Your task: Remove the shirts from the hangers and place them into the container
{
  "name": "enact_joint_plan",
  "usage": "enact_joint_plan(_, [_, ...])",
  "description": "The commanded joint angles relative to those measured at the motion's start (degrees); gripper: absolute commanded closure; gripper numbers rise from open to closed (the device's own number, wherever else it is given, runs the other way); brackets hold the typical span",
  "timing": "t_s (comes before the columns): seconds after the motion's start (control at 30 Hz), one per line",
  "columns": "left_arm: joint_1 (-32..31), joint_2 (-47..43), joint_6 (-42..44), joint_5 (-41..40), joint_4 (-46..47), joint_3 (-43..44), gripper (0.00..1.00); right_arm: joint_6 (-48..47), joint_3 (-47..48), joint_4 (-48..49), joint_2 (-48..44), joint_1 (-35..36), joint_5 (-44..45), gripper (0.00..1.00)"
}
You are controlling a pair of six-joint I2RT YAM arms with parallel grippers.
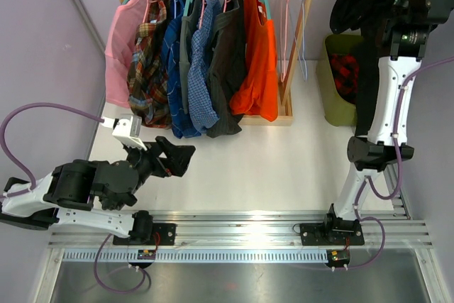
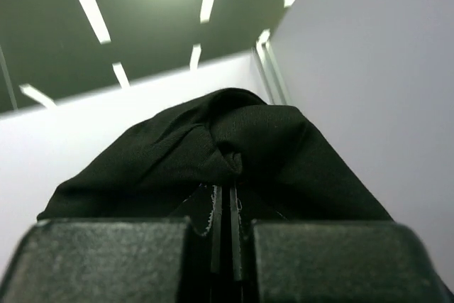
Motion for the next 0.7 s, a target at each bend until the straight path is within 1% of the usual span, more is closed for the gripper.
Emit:
enact_joint_plan(0.0, [-0.3,-0.1,-1.2,-3.6,0.5,1.7,0.01,2.0,12.2,11.1,6.9,-2.0,-2.6,1.00])
enact_joint_plan(0.07, [-0.3,-0.1,-1.5,-4.3,0.1,1.7,0.01,2.8,8.2,13.8,6.9,-2.7,-2.3,1.00])
enact_joint_plan(0.1, [-0.3,-0.2,-1.3,-4.7,0.4,1.5,0.01,3.4,4.8,17.9,5.9,-3.0,-2.9,1.00])
enact_joint_plan(0.13, [-0.3,0.0,-1.1,-4.9,0.8,1.5,0.01,3.8,-0.2,18.6,5.0,-3.2,-2.4,1.00])
enact_joint_plan(0.23, [-0.3,0.0,-1.2,-5.6,0.9,0.9,0.01,4.1,-2.2,14.6,7.6,-3.6,-0.5,1.00])
enact_joint_plan(0.3, [-0.2,0.1,-1.1,-6.0,1.2,0.4,0.01,3.7,-6.1,12.7,7.9,-3.5,0.7,1.00])
enact_joint_plan(0.33, [-0.2,0.1,-1.2,-6.1,1.5,0.2,0.01,4.2,-14.1,13.8,6.5,-3.6,1.3,1.00])
enact_joint_plan(0.37, [-0.2,0.0,-1.2,-6.1,1.7,0.0,0.01,3.9,-17.8,15.0,6.3,-3.6,2.1,1.00])
enact_joint_plan(0.4, [-0.2,0.0,-1.2,-6.1,1.8,-0.2,0.01,4.4,-22.0,13.4,6.4,-3.6,3.4,1.00])
enact_joint_plan(0.47, [0.0,-0.1,-1.5,-6.1,1.8,-0.7,0.01,5.2,-23.4,10.4,8.5,-3.6,3.4,1.00])
enact_joint_plan(0.5, [0.1,-0.1,-1.6,-5.9,1.9,-1.0,0.01,6.2,-23.4,6.6,10.7,-3.6,4.4,1.00])
enact_joint_plan(0.53, [0.1,-0.1,-1.7,-5.7,1.9,-1.1,0.01,6.8,-23.6,5.0,11.6,-3.6,4.5,1.00])
enact_joint_plan(0.6, [0.3,0.0,-2.0,-5.6,1.5,-1.2,0.01,7.4,-21.8,-0.7,15.1,-3.6,5.2,1.00])
enact_joint_plan(0.63, [0.3,-0.1,-2.6,-5.6,1.3,-1.4,0.01,8.0,-19.9,-4.1,16.7,-3.6,5.8,1.00])
enact_joint_plan(0.67, [0.3,-0.2,-2.9,-5.6,1.4,-1.5,0.01,8.4,-17.8,-11.4,18.3,-3.6,8.2,1.00])
